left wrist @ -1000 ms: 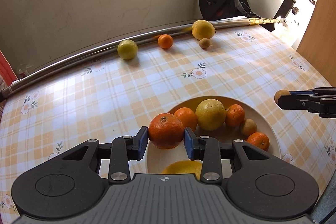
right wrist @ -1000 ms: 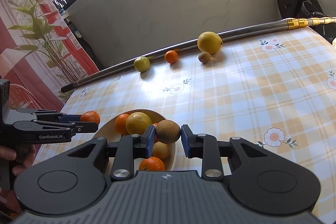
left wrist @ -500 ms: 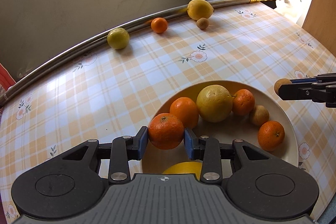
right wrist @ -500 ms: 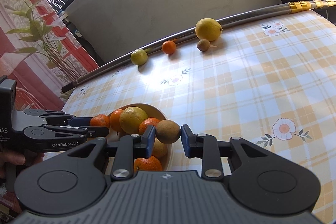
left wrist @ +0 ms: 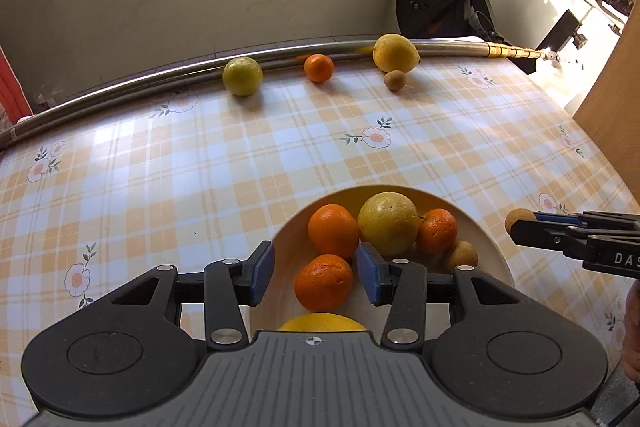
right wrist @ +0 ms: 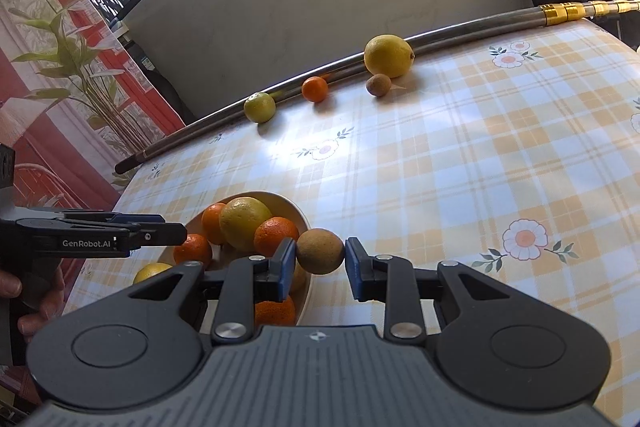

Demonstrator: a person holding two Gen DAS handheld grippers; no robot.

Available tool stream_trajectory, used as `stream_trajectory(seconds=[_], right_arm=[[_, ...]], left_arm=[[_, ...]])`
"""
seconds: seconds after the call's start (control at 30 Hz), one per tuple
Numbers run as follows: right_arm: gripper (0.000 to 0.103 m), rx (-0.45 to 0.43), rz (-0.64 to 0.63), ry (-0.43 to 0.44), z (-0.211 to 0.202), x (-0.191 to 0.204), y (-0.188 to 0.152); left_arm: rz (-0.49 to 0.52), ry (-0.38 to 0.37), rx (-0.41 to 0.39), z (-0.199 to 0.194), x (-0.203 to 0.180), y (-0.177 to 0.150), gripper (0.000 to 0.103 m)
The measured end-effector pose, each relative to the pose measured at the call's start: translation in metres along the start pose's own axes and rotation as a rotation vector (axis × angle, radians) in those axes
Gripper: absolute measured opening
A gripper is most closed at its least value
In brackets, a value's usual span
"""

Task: Organize fruits
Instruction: 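Lower the tangerine into the cream plate and open the left tool, then lower the kiwi into the cream plate and open the right tool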

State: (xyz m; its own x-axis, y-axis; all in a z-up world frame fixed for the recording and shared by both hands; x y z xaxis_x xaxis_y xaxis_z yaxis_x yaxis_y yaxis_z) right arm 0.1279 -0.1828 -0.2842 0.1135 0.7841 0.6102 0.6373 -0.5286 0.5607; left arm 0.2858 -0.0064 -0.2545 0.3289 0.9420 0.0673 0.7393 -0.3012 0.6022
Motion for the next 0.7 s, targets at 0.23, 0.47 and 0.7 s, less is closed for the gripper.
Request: stream_trajectory(seconds=[0.23, 0.47, 0.7], right_arm=[[0.030, 0.022, -0.039, 0.011, -0.002, 0.014, -0.005], [0.030, 0.049, -0.077, 0.009, -0.003, 0.026, -0.014], [0.030, 0.086, -0.101, 0.012, -0.004, 0.034, -0.024]], left_arm=[[-0.085, 0.055, -0.099, -0.050, 0.008, -0.026, 0.048], [-0.242, -0.004, -0.104, -0.065, 0.011, -0.057, 0.048], [-0.318, 0.031, -0.127, -0.069, 0.021, -0.073, 0.048]])
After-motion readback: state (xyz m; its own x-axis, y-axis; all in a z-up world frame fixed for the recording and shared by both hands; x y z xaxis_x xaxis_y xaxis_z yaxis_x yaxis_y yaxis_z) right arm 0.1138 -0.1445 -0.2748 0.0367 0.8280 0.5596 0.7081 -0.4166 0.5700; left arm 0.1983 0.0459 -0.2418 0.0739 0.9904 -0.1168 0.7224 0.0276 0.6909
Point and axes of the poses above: each gripper's, at about its wrist camera, not at the fingertips, and z roughly the way its jaws point, x to its left, y to its top, the point moved 5 cm from there along z, roughly the way its jaws point, and after that the axes turned 9 degrees about y, right-handed, at the moved point
